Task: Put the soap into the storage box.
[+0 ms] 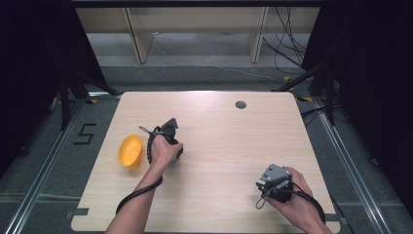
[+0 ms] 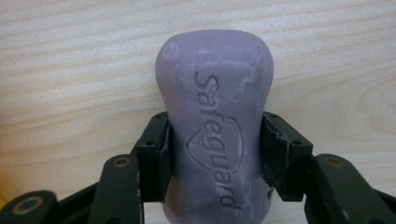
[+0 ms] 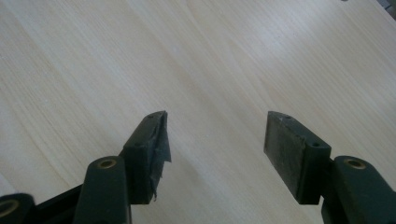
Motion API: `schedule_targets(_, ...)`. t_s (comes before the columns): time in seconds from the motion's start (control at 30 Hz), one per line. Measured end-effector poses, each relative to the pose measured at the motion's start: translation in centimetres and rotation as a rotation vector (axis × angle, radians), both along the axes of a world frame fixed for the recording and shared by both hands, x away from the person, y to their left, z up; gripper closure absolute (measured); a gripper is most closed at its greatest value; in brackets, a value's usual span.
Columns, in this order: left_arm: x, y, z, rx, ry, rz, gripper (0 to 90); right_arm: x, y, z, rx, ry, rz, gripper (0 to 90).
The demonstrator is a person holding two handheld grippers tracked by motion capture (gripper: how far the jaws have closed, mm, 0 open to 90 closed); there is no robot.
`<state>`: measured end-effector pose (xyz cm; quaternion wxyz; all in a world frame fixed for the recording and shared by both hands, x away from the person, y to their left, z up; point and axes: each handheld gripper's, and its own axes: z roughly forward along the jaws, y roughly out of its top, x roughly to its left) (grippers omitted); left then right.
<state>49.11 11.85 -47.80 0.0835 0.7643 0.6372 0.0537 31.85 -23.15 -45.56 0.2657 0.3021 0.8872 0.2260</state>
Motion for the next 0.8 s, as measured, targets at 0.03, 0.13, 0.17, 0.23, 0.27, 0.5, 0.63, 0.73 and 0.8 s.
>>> schedule_targets(0.03, 0.0, 0.0, 0.0, 0.001, -0.001, -0.003, 48.1, -0.01, 0.01, 0.02, 0.003, 0.004, -0.003, 40.4)
schedule_targets(0.13, -0.13, -0.22, -0.04, -0.004, -0.008, 0.003, 48.4, 0.01, 0.0, -0.02, -0.005, -0.005, 0.006, 40.3)
schedule_targets(0.17, -0.17, -0.29, -0.06, -0.007, -0.009, 0.008, 48.4, 0.0, 0.0, -0.02, -0.005, -0.004, 0.006, 40.3)
schedule_targets(0.23, -0.19, -0.4, -0.11, -0.011, -0.018, 0.014, 48.5, 0.0, 0.01, -0.03, -0.005, -0.004, 0.006, 40.3)
schedule_targets(0.27, -0.17, -0.41, -0.1, -0.01, -0.013, 0.008, 48.6, 0.0, 0.0, -0.02, -0.005, -0.003, 0.007, 40.3)
schedule_targets(0.5, -0.15, -0.46, -0.03, 0.003, 0.0, -0.023, 48.7, 0.04, -0.01, -0.07, -0.004, -0.004, 0.006, 40.2)
schedule_targets(0.63, -0.25, -0.54, 0.0, 0.013, -0.002, -0.044, 48.8, 0.04, -0.02, -0.07, -0.005, -0.003, 0.009, 40.2)
schedule_targets(0.73, -0.29, -0.63, -0.05, 0.011, -0.009, -0.039, 48.9, 0.02, -0.01, -0.05, -0.005, -0.003, 0.009, 40.1)
schedule_targets(0.8, -0.37, -0.79, -0.1, 0.005, -0.017, -0.022, 48.9, 0.03, -0.02, -0.06, -0.005, -0.005, 0.009, 40.1)
